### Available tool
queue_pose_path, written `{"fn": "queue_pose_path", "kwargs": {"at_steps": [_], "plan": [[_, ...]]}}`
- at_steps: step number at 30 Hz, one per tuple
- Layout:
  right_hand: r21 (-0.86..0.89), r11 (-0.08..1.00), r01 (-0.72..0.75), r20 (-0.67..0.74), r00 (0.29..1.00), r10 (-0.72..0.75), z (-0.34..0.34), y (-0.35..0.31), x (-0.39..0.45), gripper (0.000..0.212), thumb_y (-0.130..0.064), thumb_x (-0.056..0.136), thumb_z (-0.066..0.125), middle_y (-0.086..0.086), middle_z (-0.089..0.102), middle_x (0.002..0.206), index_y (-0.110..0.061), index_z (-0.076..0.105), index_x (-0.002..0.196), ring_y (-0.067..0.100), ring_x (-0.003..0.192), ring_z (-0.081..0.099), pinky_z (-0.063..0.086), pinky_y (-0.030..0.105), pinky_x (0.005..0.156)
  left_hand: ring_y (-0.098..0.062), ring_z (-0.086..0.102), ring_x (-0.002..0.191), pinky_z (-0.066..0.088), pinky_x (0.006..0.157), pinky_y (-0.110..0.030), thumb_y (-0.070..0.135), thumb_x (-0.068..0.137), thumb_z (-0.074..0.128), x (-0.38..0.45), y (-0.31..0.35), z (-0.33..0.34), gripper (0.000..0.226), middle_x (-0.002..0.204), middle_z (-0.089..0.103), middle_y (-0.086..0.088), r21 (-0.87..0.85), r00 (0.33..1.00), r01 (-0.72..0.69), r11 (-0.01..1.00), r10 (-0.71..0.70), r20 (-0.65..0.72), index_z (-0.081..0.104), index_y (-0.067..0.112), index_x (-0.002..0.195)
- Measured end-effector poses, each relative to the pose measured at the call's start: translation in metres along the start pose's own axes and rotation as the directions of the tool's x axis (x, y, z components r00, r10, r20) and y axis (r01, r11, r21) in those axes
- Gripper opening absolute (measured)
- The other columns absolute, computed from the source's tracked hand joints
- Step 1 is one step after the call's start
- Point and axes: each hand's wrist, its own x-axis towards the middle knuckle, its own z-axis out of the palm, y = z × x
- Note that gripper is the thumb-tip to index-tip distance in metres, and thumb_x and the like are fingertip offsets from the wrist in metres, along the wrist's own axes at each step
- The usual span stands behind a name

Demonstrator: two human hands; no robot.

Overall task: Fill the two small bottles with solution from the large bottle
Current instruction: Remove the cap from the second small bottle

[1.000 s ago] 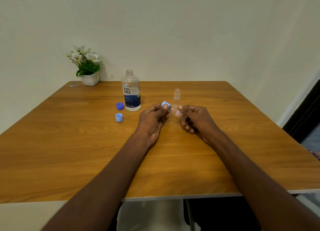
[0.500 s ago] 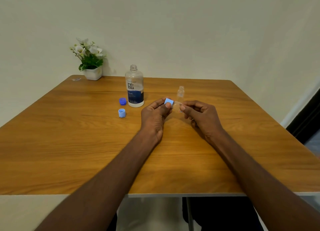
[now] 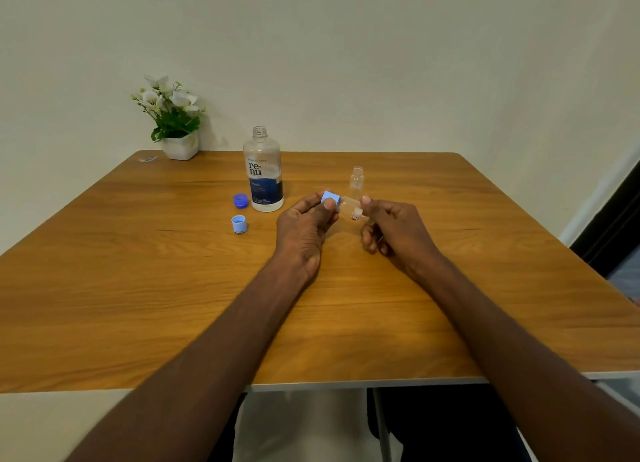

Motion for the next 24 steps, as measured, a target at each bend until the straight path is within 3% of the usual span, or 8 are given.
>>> {"fn": "queue_pose_path", "kwargs": {"at_steps": [4,7,10,13,17,22,24], "plan": [[0.048,0.998,0.029,0.013,0.999,-0.029,-0.0029,0.0017,0.0004,0.031,-0.035,0.099,0.068,0.006,0.060,0.066,-0.006,0.075,0.105,0.014,0.052,0.049,0.036,0.024,0.045,-0.019,0.072,0.093,0.060,0.080,-0.028,-0.002,0.094,0.068,0.0003,-0.0020,0.0004,0.029,0.109,0.076,-0.014,0.045,0.999,-0.043,0.998,0.044,-0.009,0.069,0.001,0.122],[0.025,0.991,0.135,-0.018,0.991,-0.134,-0.0013,0.0013,-0.0021,0.023,-0.024,0.095,0.076,-0.001,0.066,0.071,-0.007,0.075,0.110,0.005,0.055,0.053,0.041,0.021,0.049,-0.018,0.072,0.091,0.060,0.079,-0.027,0.000,0.093,0.070,0.0003,-0.0024,-0.0001,0.027,0.102,0.077,-0.011,0.030,0.999,-0.048,0.998,0.049,-0.015,0.071,0.001,0.120],[-0.046,0.972,0.229,-0.049,0.972,-0.231,0.0013,0.0028,-0.0048,0.029,-0.019,0.091,0.080,-0.006,0.069,0.081,-0.009,0.075,0.118,0.002,0.062,0.057,0.043,0.016,0.053,-0.018,0.072,0.089,0.062,0.079,-0.028,0.001,0.091,0.072,-0.0002,-0.0013,-0.0004,0.024,0.095,0.078,-0.009,0.000,0.999,-0.041,0.999,0.041,-0.009,0.073,0.000,0.115],[0.012,0.984,0.177,-0.054,0.983,-0.176,0.0015,0.0001,-0.0065,0.032,-0.030,0.097,0.072,0.004,0.069,0.079,-0.010,0.073,0.122,0.015,0.061,0.059,0.040,0.017,0.045,-0.017,0.072,0.087,0.062,0.080,-0.027,0.002,0.091,0.073,0.0003,-0.0017,-0.0012,0.026,0.097,0.077,-0.009,-0.029,0.999,-0.032,0.999,0.032,0.005,0.071,-0.001,0.117],[0.056,0.997,0.048,-0.016,0.999,-0.048,0.0030,-0.0009,-0.0035,0.049,-0.056,0.097,0.057,0.012,0.072,0.073,-0.011,0.072,0.111,0.022,0.056,0.061,0.037,0.023,0.043,-0.017,0.072,0.090,0.060,0.081,-0.027,0.001,0.093,0.071,0.0010,-0.0016,-0.0031,0.029,0.099,0.078,-0.008,-0.036,1.000,-0.016,0.999,0.017,0.014,0.069,0.000,0.122],[0.048,0.997,0.068,-0.031,0.997,-0.067,0.0001,-0.0010,-0.0025,0.024,-0.027,0.100,0.069,0.008,0.074,0.081,-0.009,0.071,0.115,0.017,0.062,0.062,0.039,0.021,0.043,-0.017,0.072,0.090,0.060,0.083,-0.029,0.000,0.092,0.071,0.0015,-0.0016,-0.0018,0.027,0.099,0.077,-0.007,-0.003,0.999,-0.034,0.999,0.034,0.009,0.070,0.002,0.119],[0.048,0.996,0.076,-0.029,0.997,-0.075,-0.0006,-0.0018,-0.0022,0.024,-0.018,0.097,0.073,0.005,0.074,0.087,-0.013,0.069,0.120,0.014,0.065,0.063,0.040,0.020,0.043,-0.016,0.071,0.090,0.059,0.083,-0.029,-0.001,0.092,0.070,0.0015,-0.0011,-0.0011,0.025,0.099,0.077,-0.007,0.007,0.999,-0.034,0.999,0.034,0.001,0.071,0.003,0.117]]}}
